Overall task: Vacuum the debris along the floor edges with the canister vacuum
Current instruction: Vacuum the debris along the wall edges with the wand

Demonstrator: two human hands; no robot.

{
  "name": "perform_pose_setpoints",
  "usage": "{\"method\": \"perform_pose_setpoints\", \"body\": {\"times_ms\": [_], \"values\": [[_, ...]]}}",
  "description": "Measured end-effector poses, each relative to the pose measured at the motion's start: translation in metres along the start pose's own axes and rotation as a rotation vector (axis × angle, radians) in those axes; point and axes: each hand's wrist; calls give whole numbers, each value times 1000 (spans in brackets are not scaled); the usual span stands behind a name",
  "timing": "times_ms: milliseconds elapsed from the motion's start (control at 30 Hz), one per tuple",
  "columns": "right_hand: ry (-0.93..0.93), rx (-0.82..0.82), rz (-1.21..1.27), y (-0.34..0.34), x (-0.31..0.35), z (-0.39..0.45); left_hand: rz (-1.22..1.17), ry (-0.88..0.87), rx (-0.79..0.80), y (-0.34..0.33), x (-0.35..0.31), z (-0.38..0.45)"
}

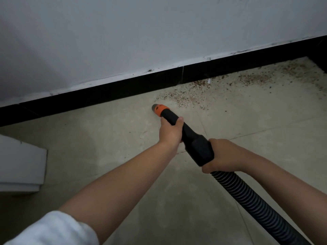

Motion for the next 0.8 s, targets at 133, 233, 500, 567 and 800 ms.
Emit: {"method": "perform_pose_setpoints", "body": {"times_ms": [133,233,500,567,800], "values": [[70,43,69,-14,10,11,-6,-39,-125,24,6,4],[124,21,152,-35,24,20,-6,-123,-173,53,7,10],[262,126,239,-68,117,47,-62,-102,-404,142,8,45],[270,155,240,-79,140,52,-71,-87,-480,161,10,54],[283,200,224,-112,190,63,-59,-75,-591,207,20,80]]}}
Point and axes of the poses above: each hand's wrist, its own z-axis towards the middle knuckle, its own y-axis out of the back of the hand, x = y × z, and after that the axes turned 15 degrees about -x, right-handed
